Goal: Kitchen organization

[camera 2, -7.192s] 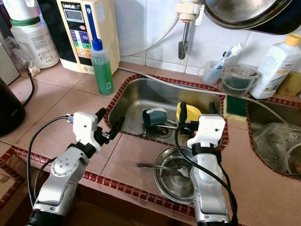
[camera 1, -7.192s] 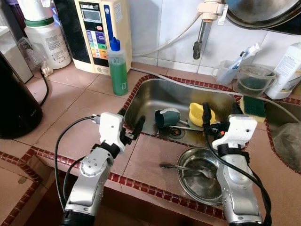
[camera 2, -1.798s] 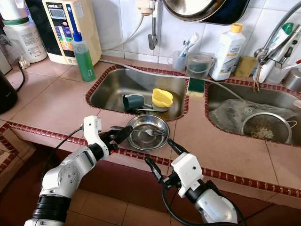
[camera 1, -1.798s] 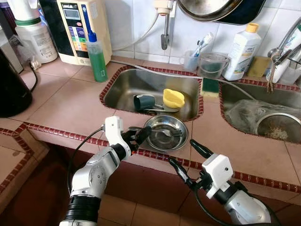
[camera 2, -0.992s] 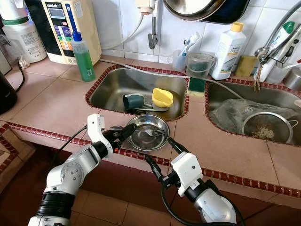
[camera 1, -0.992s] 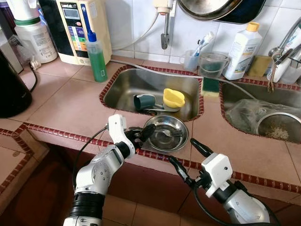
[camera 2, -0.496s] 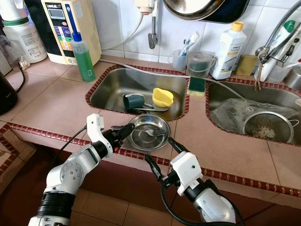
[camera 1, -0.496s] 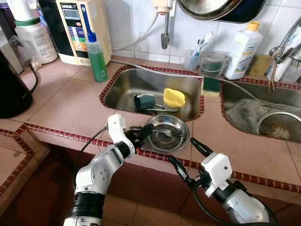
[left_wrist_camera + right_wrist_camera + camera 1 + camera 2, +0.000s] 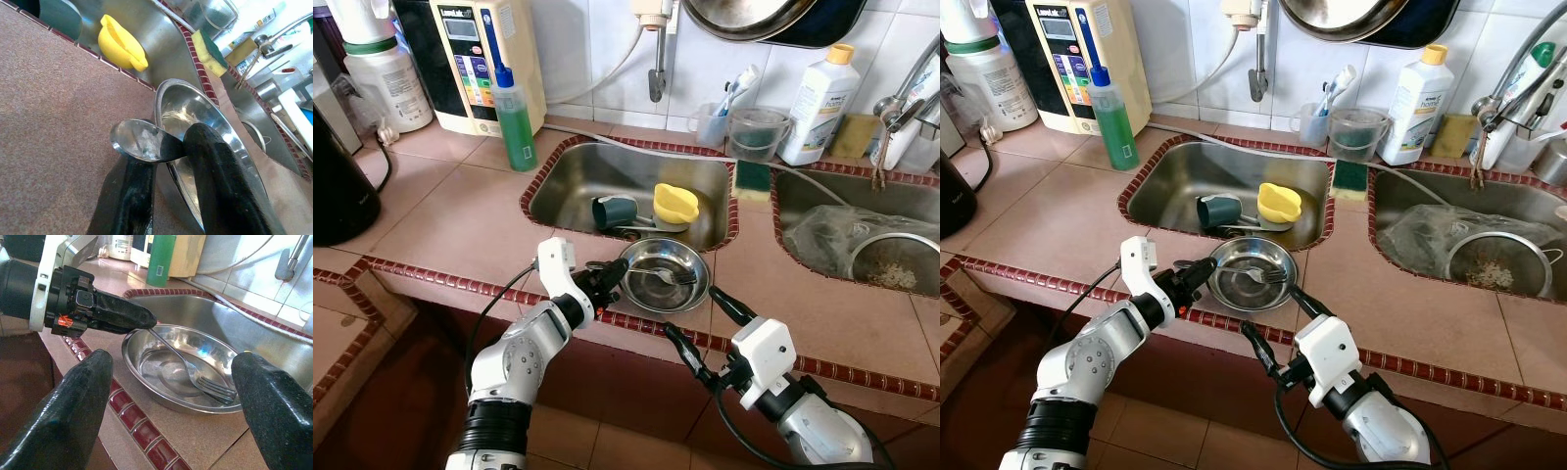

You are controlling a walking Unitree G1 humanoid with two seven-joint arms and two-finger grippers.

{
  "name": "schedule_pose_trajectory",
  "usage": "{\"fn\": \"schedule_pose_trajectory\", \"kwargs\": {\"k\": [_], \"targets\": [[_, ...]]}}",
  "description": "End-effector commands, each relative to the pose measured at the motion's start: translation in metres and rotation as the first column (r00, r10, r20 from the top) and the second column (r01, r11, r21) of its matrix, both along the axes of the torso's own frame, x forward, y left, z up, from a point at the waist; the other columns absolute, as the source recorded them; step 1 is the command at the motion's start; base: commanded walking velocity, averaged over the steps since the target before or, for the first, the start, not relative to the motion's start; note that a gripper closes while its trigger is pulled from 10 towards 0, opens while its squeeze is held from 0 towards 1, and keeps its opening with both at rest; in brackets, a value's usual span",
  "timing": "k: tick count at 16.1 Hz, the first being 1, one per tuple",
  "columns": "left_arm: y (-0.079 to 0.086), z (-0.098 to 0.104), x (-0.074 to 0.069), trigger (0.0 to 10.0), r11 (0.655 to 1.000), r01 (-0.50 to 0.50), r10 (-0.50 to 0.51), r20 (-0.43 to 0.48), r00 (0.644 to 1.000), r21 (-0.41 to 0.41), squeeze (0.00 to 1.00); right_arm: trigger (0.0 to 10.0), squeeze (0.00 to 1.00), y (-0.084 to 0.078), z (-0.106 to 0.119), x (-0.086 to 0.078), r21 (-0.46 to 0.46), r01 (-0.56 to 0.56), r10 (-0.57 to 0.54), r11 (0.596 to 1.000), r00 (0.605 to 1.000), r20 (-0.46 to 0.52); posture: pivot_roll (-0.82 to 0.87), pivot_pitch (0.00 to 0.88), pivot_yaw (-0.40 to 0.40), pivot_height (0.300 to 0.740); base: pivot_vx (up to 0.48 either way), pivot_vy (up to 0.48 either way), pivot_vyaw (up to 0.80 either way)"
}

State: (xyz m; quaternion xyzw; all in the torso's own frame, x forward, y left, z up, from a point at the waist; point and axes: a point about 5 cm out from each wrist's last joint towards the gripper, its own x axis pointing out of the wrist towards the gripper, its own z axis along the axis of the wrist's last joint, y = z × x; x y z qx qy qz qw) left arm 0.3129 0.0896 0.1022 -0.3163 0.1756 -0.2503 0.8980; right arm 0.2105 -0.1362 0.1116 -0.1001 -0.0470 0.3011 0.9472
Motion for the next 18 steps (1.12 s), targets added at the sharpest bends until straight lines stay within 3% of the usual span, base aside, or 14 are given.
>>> {"fn": "schedule_pose_trajectory", "kwargs": {"k": [1,13,14,15,17,18], "targets": [[-0.0015,0.0063,0.0035,0.0,1.000,0.006,-0.006,0.016,1.000,-0.004,0.00,10.0,0.00,-0.0001,0.0028,0.0019,-0.010,0.002,-0.001,1.000,1.000,0.014,-0.17,0.000,0.047,0.740,0.000,0.000,0.00],[-0.0044,0.0041,0.0016,0.0,1.000,0.011,-0.010,0.014,1.000,-0.002,0.00,10.0,0.00,-0.0018,0.0026,0.0029,-0.022,-0.011,0.012,1.000,1.000,0.012,-0.17,0.000,0.031,0.740,0.000,0.000,0.00],[-0.0046,0.0030,0.0007,3.1,1.000,0.015,-0.015,0.013,1.000,0.011,0.00,10.0,0.00,-0.0022,0.0027,0.0028,-0.023,-0.013,0.013,1.000,1.000,0.011,-0.17,0.000,0.029,0.740,0.000,0.000,0.00],[-0.0043,0.0009,-0.0003,10.0,0.999,0.017,-0.018,0.010,1.000,0.032,0.00,10.0,0.00,-0.0023,0.0027,0.0027,-0.023,-0.014,0.014,1.000,1.000,0.009,-0.17,0.000,0.028,0.740,0.000,0.000,0.00],[-0.0036,-0.0029,-0.0011,10.0,0.998,0.015,-0.015,0.000,1.000,0.058,0.00,10.0,0.00,-0.0021,0.0026,0.0025,-0.024,-0.015,0.015,1.000,1.000,0.008,-0.16,0.000,0.027,0.740,0.000,0.000,0.00],[-0.0037,-0.0030,-0.0012,10.0,0.998,0.017,-0.017,-0.001,1.000,0.053,0.26,10.0,0.00,-0.0020,0.0027,0.0025,-0.023,-0.015,0.015,1.000,1.000,0.008,-0.16,0.000,0.028,0.740,0.000,0.000,0.00]]}}
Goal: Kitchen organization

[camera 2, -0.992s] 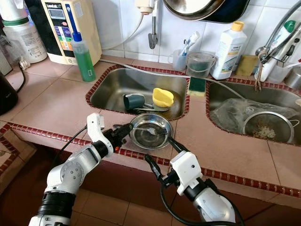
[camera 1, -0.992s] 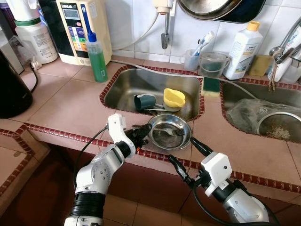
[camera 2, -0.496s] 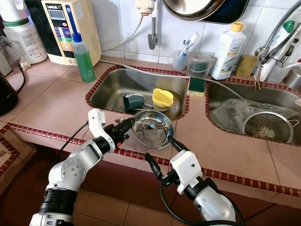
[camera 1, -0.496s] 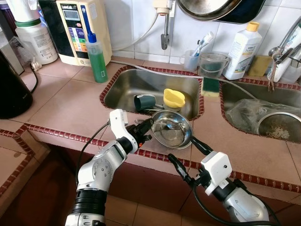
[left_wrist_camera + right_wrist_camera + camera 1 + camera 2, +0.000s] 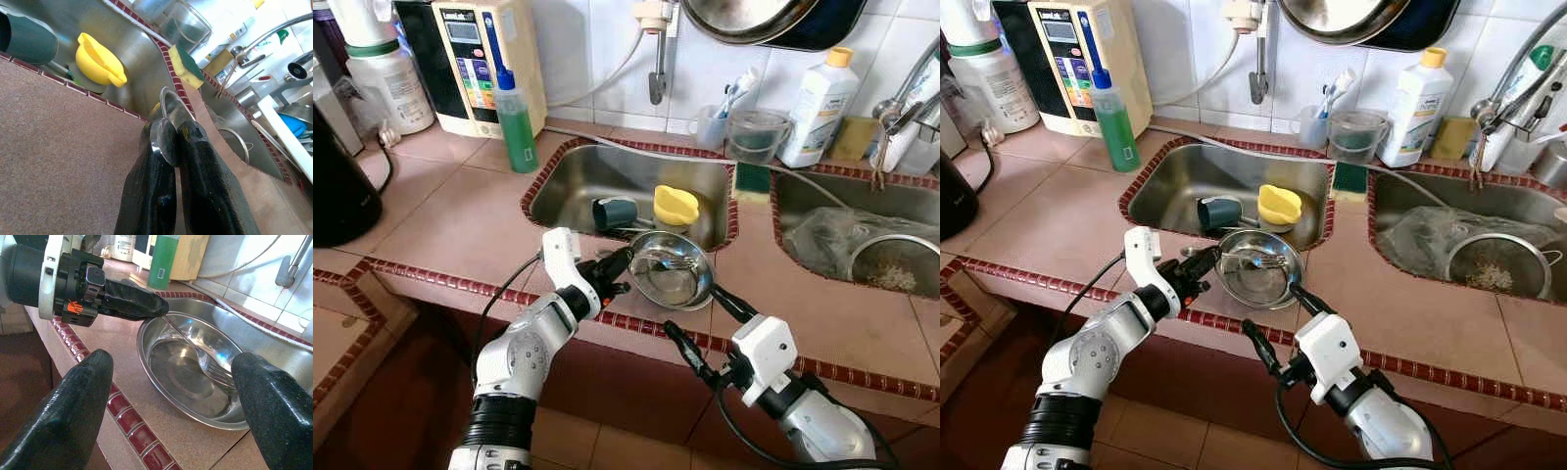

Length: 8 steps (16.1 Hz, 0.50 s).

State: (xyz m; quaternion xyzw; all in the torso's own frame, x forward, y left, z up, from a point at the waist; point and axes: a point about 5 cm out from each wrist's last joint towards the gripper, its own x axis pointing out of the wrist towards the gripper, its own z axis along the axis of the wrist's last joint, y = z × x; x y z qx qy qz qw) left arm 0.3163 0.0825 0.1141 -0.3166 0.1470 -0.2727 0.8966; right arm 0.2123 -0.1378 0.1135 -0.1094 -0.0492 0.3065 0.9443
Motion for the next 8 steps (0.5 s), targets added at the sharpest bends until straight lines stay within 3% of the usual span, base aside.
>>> {"fn": "schedule_pose_trajectory", "kwargs": {"k": [1,2,3,6,7,8], "targets": [[0.0036,-0.0154,-0.0048,10.0,0.997,-0.004,0.009,-0.067,0.998,0.083,0.61,10.0,0.00,-0.0004,0.0008,0.0007,-0.006,-0.003,0.003,1.000,1.000,-0.001,-0.16,0.000,0.028,0.740,0.000,0.000,0.00],[0.0038,-0.0165,-0.0052,10.0,0.995,0.001,0.006,-0.071,0.997,0.096,0.55,10.0,0.00,-0.0005,0.0006,0.0008,-0.006,-0.002,0.002,1.000,1.000,-0.001,-0.17,0.000,0.029,0.740,0.000,0.000,0.00],[0.0039,-0.0167,-0.0053,10.0,0.995,0.001,0.005,-0.071,0.997,0.096,0.00,10.0,0.00,-0.0005,0.0005,0.0007,-0.006,-0.002,0.002,1.000,1.000,-0.002,-0.17,0.000,0.029,0.740,0.000,0.000,0.00],[0.0032,-0.0158,-0.0066,10.0,0.998,0.007,-0.002,-0.072,0.997,0.062,0.00,10.0,0.00,-0.0007,0.0007,0.0006,-0.006,0.001,-0.001,1.000,1.000,-0.003,-0.17,0.000,0.029,0.740,0.000,0.000,0.00],[0.0028,-0.0149,-0.0069,10.0,0.997,0.016,-0.011,-0.065,0.998,0.075,1.00,10.0,0.00,-0.0007,0.0008,0.0008,-0.005,0.002,-0.002,1.000,1.000,-0.003,-0.17,0.000,0.028,0.740,0.000,0.000,0.00],[0.0033,-0.0177,-0.0059,10.0,0.993,0.008,0.001,-0.077,0.997,0.115,0.00,10.0,0.00,-0.0007,0.0008,0.0009,-0.006,0.002,-0.002,1.000,1.000,-0.003,-0.17,0.000,0.028,0.740,0.000,0.000,0.00]]}}
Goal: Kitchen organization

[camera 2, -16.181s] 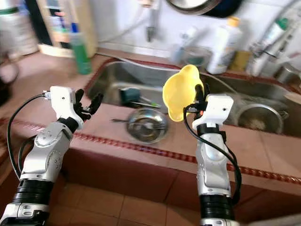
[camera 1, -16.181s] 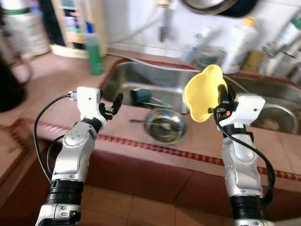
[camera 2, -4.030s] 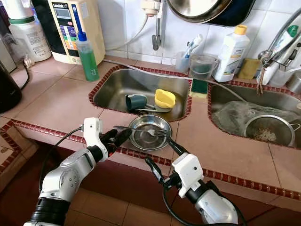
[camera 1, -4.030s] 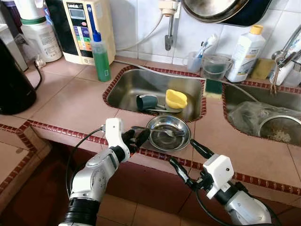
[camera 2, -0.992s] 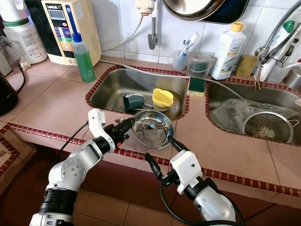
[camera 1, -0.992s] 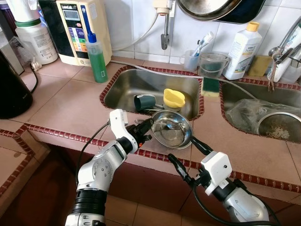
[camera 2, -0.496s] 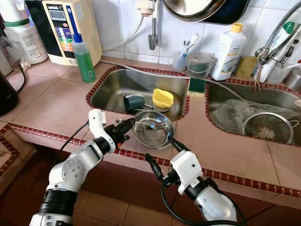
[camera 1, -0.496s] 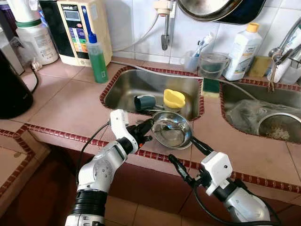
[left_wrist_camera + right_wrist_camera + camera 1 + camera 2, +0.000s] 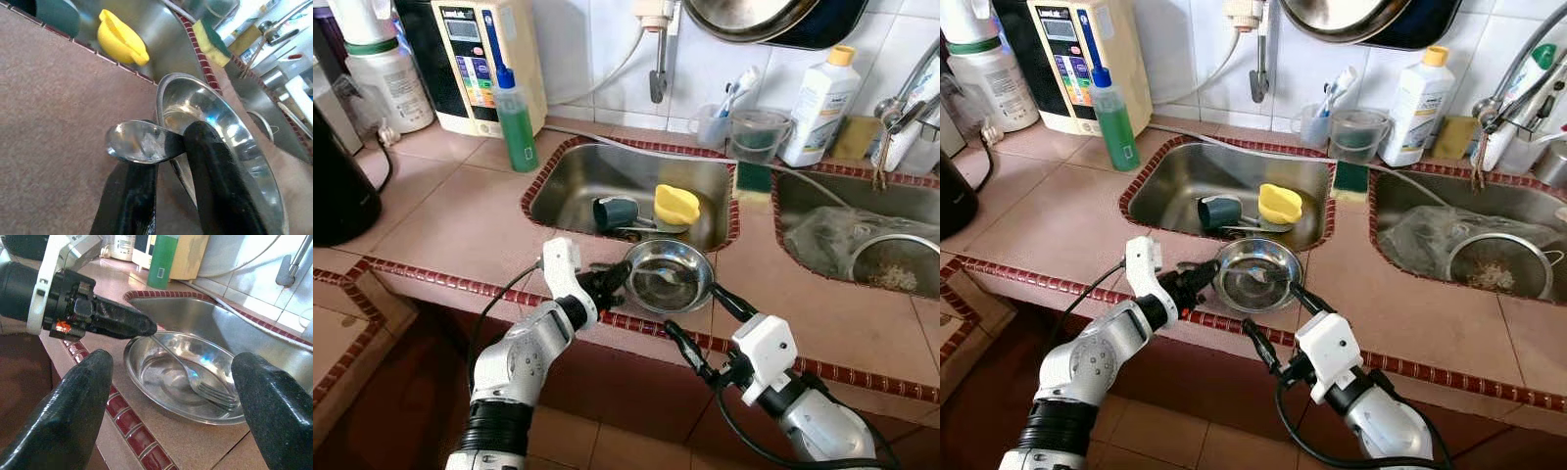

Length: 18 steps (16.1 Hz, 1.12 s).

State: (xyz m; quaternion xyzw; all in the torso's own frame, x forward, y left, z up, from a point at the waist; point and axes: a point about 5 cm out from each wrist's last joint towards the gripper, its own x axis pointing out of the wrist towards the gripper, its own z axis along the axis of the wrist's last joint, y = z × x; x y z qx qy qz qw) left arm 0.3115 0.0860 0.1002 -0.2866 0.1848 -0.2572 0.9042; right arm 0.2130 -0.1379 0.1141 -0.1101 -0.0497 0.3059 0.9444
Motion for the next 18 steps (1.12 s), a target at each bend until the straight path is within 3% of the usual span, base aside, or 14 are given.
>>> {"fn": "schedule_pose_trajectory", "kwargs": {"k": [1,5,6,7,8,12,13,14,16,18], "targets": [[0.000,-0.003,-0.001,10.0,1.000,-0.004,0.005,-0.019,1.000,0.016,0.00,10.0,0.00,-0.001,0.000,0.000,-0.005,0.000,0.000,1.000,1.000,-0.004,-0.17,0.000,0.028,0.740,0.000,0.000,0.00],[0.000,-0.002,-0.002,10.0,1.000,0.002,-0.002,-0.010,1.000,0.016,0.00,10.0,0.00,0.000,0.000,0.001,-0.003,-0.001,0.001,1.000,1.000,-0.004,-0.16,0.001,0.029,0.740,0.000,0.000,0.00],[0.000,-0.001,-0.002,4.0,1.000,0.001,-0.001,-0.004,1.000,-0.003,0.00,10.0,0.00,0.000,0.000,0.000,-0.004,-0.001,0.001,1.000,1.000,-0.004,-0.16,0.001,0.030,0.740,0.000,0.000,0.00],[0.000,-0.001,-0.002,7.1,1.000,0.000,0.000,-0.007,1.000,0.008,0.00,10.0,0.00,0.000,0.000,0.000,-0.004,-0.001,0.001,1.000,1.000,-0.005,-0.16,0.001,0.030,0.740,0.000,0.000,0.00],[0.001,0.000,-0.002,0.0,1.000,-0.005,0.005,-0.002,1.000,-0.006,0.00,10.0,0.00,0.001,0.000,0.000,-0.002,-0.001,0.001,1.000,1.000,-0.005,-0.16,0.002,0.030,0.740,0.000,0.000,0.00],[0.001,0.009,0.000,0.0,1.000,-0.001,0.002,0.043,0.999,-0.023,0.00,10.0,0.00,0.001,0.000,0.000,0.000,0.002,-0.002,1.000,1.000,-0.003,-0.16,0.001,0.032,0.740,0.000,0.000,0.00],[0.000,0.007,0.000,6.1,1.000,0.015,-0.016,0.042,0.999,0.026,0.00,10.0,0.00,0.001,0.000,0.000,0.001,0.001,-0.001,1.000,1.000,-0.003,-0.16,0.000,0.033,0.740,0.000,0.000,0.00],[0.000,0.005,0.000,10.0,0.994,0.033,-0.040,0.069,0.997,0.102,0.00,10.0,0.00,0.001,0.000,0.000,0.001,0.000,0.000,1.000,1.000,-0.003,-0.16,0.000,0.033,0.740,0.000,0.000,0.00],[0.000,0.005,-0.001,10.0,0.984,0.044,-0.065,0.112,0.992,0.175,0.00,10.0,0.00,0.001,0.000,0.001,0.000,0.002,-0.002,1.000,1.000,-0.002,-0.16,0.000,0.032,0.740,0.000,0.000,0.00],[0.001,0.008,-0.002,10.0,0.985,0.054,-0.075,0.126,0.989,0.163,0.00,10.0,0.00,0.001,0.000,0.001,-0.001,0.001,-0.001,1.000,1.000,-0.002,-0.16,0.000,0.030,0.740,0.000,0.000,0.00]]}}
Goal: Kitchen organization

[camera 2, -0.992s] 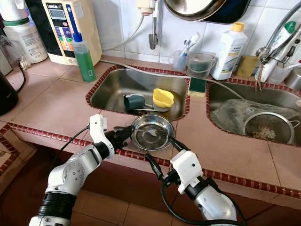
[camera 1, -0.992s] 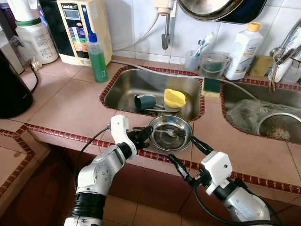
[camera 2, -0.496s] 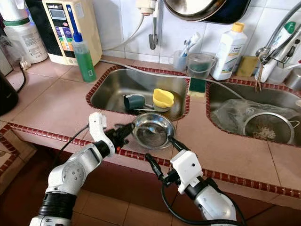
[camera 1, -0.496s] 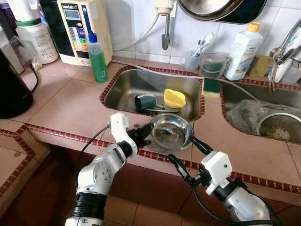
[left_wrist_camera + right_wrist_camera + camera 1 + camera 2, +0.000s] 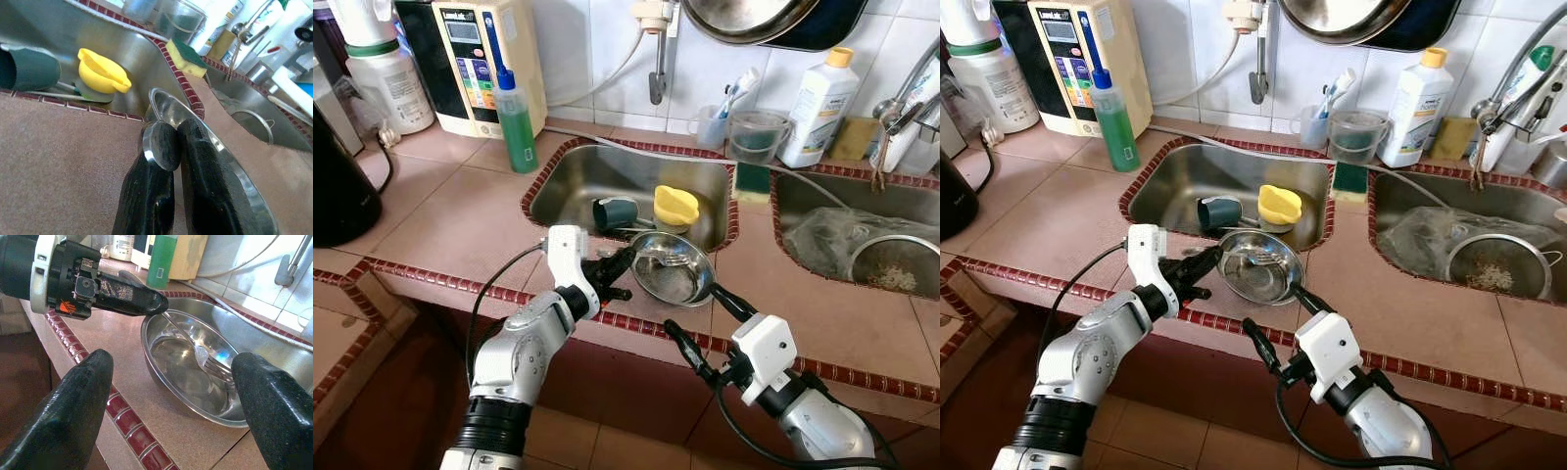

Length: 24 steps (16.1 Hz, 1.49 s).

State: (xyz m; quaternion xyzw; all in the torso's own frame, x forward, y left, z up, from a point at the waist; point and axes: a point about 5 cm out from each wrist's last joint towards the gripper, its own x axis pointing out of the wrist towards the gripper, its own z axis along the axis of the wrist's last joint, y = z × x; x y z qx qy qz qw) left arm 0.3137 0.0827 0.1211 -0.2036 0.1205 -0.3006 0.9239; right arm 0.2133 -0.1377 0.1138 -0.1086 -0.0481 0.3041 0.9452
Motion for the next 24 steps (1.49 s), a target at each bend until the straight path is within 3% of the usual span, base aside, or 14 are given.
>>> {"fn": "schedule_pose_trajectory", "kwargs": {"k": [1,3,6,9,10,11,15,16,17,18,19,22,23,24], "targets": [[0.006,-0.013,-0.003,10.0,0.995,-0.002,0.005,-0.026,1.000,0.098,0.00,10.0,0.00,0.000,0.001,0.000,-0.005,-0.005,0.005,1.000,1.000,0.001,-0.16,0.000,0.030,0.740,0.000,0.000,0.00],[0.008,-0.016,-0.005,10.0,0.988,0.027,-0.028,0.006,1.000,0.151,0.00,10.0,0.00,0.000,0.001,0.001,-0.006,-0.006,0.006,1.000,1.000,0.002,-0.16,0.000,0.027,0.740,0.000,0.000,0.00],[0.011,-0.015,-0.006,10.0,0.999,0.016,-0.021,-0.108,0.994,-0.043,0.00,10.0,0.00,0.001,0.001,0.002,-0.006,-0.011,0.011,1.000,1.000,0.003,-0.16,0.000,0.024,0.740,0.000,0.000,0.00],[0.010,-0.008,-0.008,10.0,0.984,0.034,-0.057,-0.129,0.990,-0.175,0.00,10.0,0.00,0.001,0.001,0.001,-0.008,-0.015,0.015,1.000,1.000,0.001,-0.16,0.000,0.019,0.740,0.000,0.000,0.00],[0.009,-0.003,-0.008,10.0,0.973,0.045,-0.074,-0.124,0.990,-0.225,0.00,10.0,0.00,0.000,0.001,0.002,-0.009,-0.015,0.015,1.000,1.000,0.001,-0.16,0.000,0.019,0.740,0.000,0.000,0.00],[0.006,0.008,-0.008,10.0,0.944,0.061,-0.105,-0.119,0.987,-0.325,0.00,10.0,0.00,0.000,0.001,0.002,-0.010,-0.016,0.016,1.000,1.000,0.001,-0.16,0.001,0.016,0.740,0.000,0.000,0.00],[0.009,0.034,-0.005,10.0,0.914,0.106,-0.137,-0.053,0.989,-0.391,0.00,10.0,0.00,0.000,0.002,0.002,-0.008,-0.016,0.016,1.000,1.000,0.002,-0.16,0.002,0.015,0.740,0.000,0.000,0.00],[0.015,0.053,-0.003,10.0,0.904,0.131,-0.134,0.022,0.991,-0.407,0.00,10.0,0.00,0.000,0.002,0.002,-0.008,-0.013,0.013,1.000,1.000,0.003,-0.16,0.003,0.015,0.740,0.000,0.000,0.00],[0.018,0.058,-0.001,10.0,0.907,0.134,-0.131,0.037,0.991,-0.400,0.00,10.0,0.00,-0.001,0.002,0.002,-0.009,-0.012,0.012,1.000,1.000,0.003,-0.16,0.003,0.015,0.740,0.000,0.000,0.00],[0.021,0.061,0.000,1.7,0.901,0.136,-0.129,0.045,0.991,-0.411,0.00,10.0,0.00,0.000,0.001,0.003,-0.008,-0.014,0.014,1.000,1.000,0.003,-0.16,0.001,0.015,0.740,0.000,0.000,0.00],[0.022,0.060,0.000,0.0,0.899,0.132,-0.128,0.039,0.991,-0.417,0.00,10.0,0.00,0.001,0.001,0.003,-0.008,-0.017,0.017,1.000,1.000,0.003,-0.16,0.001,0.015,0.740,0.000,0.000,0.00],[0.025,0.066,0.006,0.0,0.934,0.080,-0.058,0.074,0.996,-0.347,0.00,10.0,0.00,-0.002,0.004,0.007,-0.007,0.001,-0.001,1.000,1.000,0.022,-0.16,0.000,0.016,0.740,0.000,0.000,0.00],[0.025,0.065,0.009,2.7,0.975,0.056,-0.030,0.123,0.992,-0.213,0.00,10.0,0.00,-0.003,0.007,0.009,-0.001,0.024,-0.024,1.000,0.999,0.039,-0.16,0.000,0.015,0.740,0.000,0.000,0.00],[0.029,0.064,0.014,10.0,0.996,-0.002,0.019,0.181,0.983,-0.094,0.00,10.0,0.00,-0.006,0.011,0.012,0.014,0.050,-0.051,0.999,0.997,0.059,-0.16,0.000,0.016,0.740,0.000,0.000,0.00]]}}
